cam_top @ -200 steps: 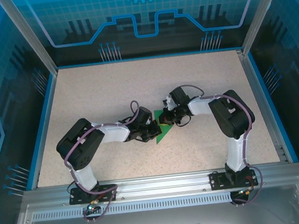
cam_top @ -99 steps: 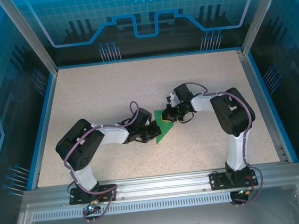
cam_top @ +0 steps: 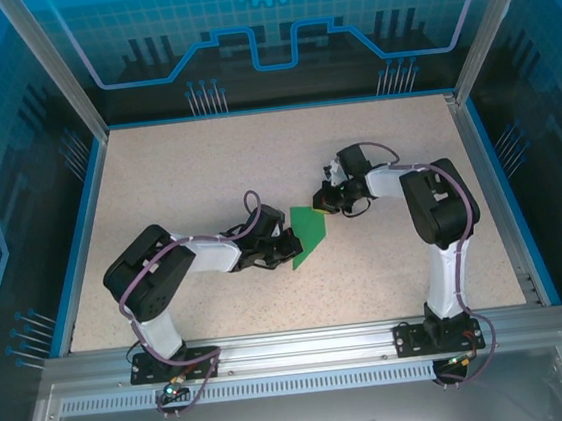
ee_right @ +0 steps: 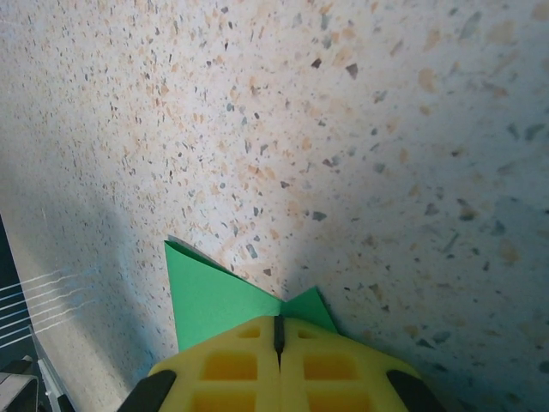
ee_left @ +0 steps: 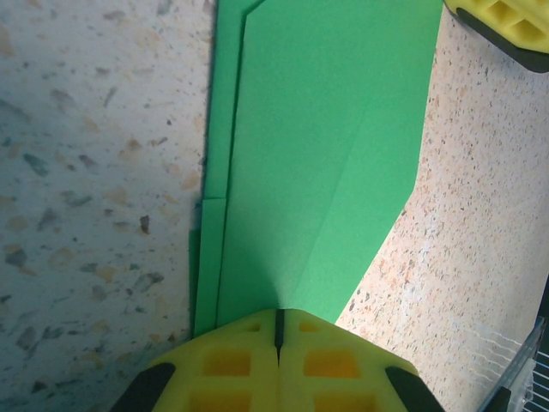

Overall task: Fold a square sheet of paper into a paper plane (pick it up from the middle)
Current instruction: Fourth fold the wing at the center of the table.

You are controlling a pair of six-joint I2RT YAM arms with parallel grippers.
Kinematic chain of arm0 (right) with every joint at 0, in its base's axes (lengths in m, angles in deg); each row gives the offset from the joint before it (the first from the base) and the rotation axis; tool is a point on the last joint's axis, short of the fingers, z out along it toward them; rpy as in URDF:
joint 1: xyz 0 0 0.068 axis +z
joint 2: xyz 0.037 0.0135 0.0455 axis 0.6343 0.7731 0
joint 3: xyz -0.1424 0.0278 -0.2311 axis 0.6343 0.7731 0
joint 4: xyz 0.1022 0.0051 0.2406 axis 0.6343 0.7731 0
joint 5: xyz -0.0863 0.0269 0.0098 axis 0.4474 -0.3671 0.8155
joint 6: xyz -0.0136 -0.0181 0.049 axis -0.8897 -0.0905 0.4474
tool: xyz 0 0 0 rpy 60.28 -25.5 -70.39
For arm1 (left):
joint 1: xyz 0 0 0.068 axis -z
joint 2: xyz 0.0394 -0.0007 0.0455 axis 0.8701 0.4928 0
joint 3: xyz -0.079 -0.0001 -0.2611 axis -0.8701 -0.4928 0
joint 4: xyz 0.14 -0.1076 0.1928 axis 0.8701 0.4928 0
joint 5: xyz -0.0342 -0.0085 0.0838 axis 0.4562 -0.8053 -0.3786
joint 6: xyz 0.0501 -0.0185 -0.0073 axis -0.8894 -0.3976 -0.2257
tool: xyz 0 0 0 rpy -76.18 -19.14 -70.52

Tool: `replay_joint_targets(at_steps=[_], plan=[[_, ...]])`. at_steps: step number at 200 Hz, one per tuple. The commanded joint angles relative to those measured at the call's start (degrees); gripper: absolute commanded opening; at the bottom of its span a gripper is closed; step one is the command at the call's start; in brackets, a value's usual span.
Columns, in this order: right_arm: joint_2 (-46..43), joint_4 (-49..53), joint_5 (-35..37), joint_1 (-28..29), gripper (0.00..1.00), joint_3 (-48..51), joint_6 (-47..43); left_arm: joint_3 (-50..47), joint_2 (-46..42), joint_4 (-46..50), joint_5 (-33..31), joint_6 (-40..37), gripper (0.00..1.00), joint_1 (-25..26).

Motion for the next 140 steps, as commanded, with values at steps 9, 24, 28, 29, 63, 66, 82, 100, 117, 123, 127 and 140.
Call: replay_joint_targets(at_steps=[9,24,28,29,63,66,82,100,117,123,127,140], plan=[[3.4,1.1,4.3,-2.0,0.05,-1.7,-1.7,-5.0,2.8,15.8,-4.0,-2.2,0.00,0.0],[3.3,1.2,4.5,-2.5,0.05,-1.9,-1.8,-5.1,2.8,15.7,-3.8,-2.5,0.00,0.0],[3.4,1.2,4.5,-2.6,0.05,-2.0,-1.9,-5.1,2.8,15.7,-3.8,-2.5,0.00,0.0],[3.4,1.2,4.5,-2.6,0.05,-2.1,-1.9,-5.1,2.8,15.7,-3.8,-2.5,0.00,0.0],[4.1,1.9,4.6,-3.2,0.05,-3.1,-2.9,-5.2,2.8,15.5,-3.6,-2.6,0.00,0.0],[4.2,2.1,4.6,-3.2,0.05,-3.2,-3.0,-5.3,2.9,15.4,-3.6,-2.7,0.00,0.0],[4.3,2.4,4.6,-3.5,0.05,-3.9,-3.2,-5.3,2.9,15.3,-3.3,-2.8,0.00,0.0],[4.3,2.4,4.4,-3.8,0.05,-4.3,-3.6,-5.3,3.0,15.3,-3.3,-2.8,0.00,0.0],[4.6,2.5,3.9,-4.2,0.05,-4.9,-3.7,-5.5,2.8,15.2,-3.2,-2.9,0.00,0.0],[4.8,2.6,3.8,-4.4,0.05,-5.0,-3.7,-5.5,2.7,15.1,-3.2,-2.8,0.00,0.0],[4.9,2.5,3.6,-4.6,0.05,-5.0,-3.7,-5.6,2.6,15.1,-3.2,-2.9,0.00,0.0],[4.9,2.5,3.4,-4.8,0.05,-5.2,-3.9,-5.7,2.5,15.1,-3.1,-2.9,0.00,0.0]])
